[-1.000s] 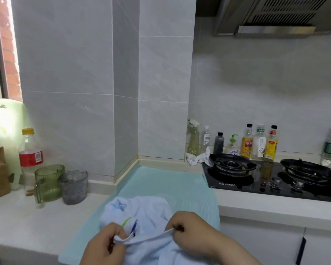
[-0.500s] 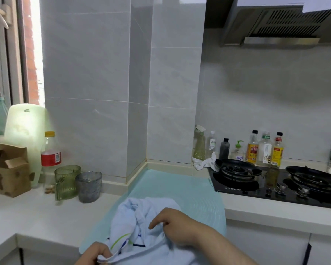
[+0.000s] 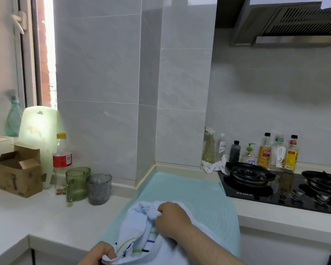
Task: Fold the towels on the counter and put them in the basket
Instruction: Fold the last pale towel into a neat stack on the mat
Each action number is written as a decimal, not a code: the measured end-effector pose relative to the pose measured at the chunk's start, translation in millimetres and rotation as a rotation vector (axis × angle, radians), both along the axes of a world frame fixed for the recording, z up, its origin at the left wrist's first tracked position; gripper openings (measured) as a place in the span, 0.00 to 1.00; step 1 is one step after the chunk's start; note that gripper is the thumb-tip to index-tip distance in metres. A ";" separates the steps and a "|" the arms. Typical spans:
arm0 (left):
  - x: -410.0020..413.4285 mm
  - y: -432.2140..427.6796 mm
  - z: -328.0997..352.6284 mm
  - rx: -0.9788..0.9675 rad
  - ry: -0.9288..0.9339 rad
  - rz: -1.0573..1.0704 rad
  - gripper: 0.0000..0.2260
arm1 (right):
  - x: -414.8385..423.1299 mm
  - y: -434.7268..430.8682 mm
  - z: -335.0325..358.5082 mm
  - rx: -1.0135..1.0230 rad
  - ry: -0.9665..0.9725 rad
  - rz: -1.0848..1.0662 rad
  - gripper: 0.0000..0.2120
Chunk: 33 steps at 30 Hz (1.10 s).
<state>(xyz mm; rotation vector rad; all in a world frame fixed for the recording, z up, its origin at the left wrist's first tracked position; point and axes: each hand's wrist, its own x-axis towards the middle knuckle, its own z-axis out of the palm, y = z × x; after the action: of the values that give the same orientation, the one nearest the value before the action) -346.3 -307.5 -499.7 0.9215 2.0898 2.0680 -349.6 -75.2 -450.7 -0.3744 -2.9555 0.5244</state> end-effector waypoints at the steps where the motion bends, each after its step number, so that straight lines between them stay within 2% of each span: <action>1: 0.9 1.9 -1.0 0.019 0.021 0.029 0.05 | -1.3 4.9 1.9 -0.052 0.074 -0.021 0.14; 3: 5.3 11.1 -6.9 0.028 0.147 0.256 0.11 | -1.6 19.3 9.6 -0.172 0.217 -0.097 0.09; 5: 8.1 15.8 0.3 0.006 0.267 0.492 0.12 | 1.8 36.7 24.1 -0.261 0.341 -0.148 0.14; 6: 4.9 14.5 7.3 -0.010 0.268 0.532 0.09 | 4.6 45.9 32.6 -0.282 0.377 -0.163 0.16; 9: -14.4 4.7 30.9 -0.047 0.239 0.570 0.04 | 16.6 72.2 59.6 -0.316 0.448 -0.212 0.20; 13: -35.1 9.2 61.5 -0.089 0.323 0.598 0.12 | 39.1 93.6 92.7 -0.431 0.525 -0.232 0.18; 16: -42.5 21.5 86.6 -0.080 0.335 0.616 0.07 | 50.5 104.9 113.1 -0.525 0.546 -0.276 0.16; 17: -44.5 25.4 96.2 -0.068 0.345 0.635 0.08 | 53.9 106.9 119.8 -0.538 0.526 -0.280 0.14; 19: -46.5 33.4 116.8 -0.045 0.398 0.661 0.10 | 64.5 110.7 134.6 -0.531 0.472 -0.257 0.09; 22: -46.7 44.0 147.4 -0.033 0.437 0.683 0.10 | 79.9 117.5 152.7 -0.453 0.425 -0.202 0.11; 25: -44.9 53.1 175.8 0.010 0.442 0.665 0.09 | 92.2 128.4 169.0 -0.337 0.532 -0.261 0.15; 27: -47.7 57.3 190.3 0.043 0.439 0.662 0.08 | 97.6 136.4 179.7 -0.276 0.612 -0.341 0.14; 30: -51.2 62.4 208.0 0.052 0.483 0.641 0.06 | 107.1 144.3 197.9 -0.404 0.682 -0.368 0.08; 33: -50.4 66.3 220.2 0.062 0.526 0.599 0.08 | 116.9 146.2 216.0 -0.495 0.706 -0.355 0.16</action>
<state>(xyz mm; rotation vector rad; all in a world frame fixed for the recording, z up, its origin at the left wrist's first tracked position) -396.7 -241.2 -279.5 1.0316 2.8786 2.3511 -232.8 71.0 -234.7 -0.5921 -2.0104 1.0683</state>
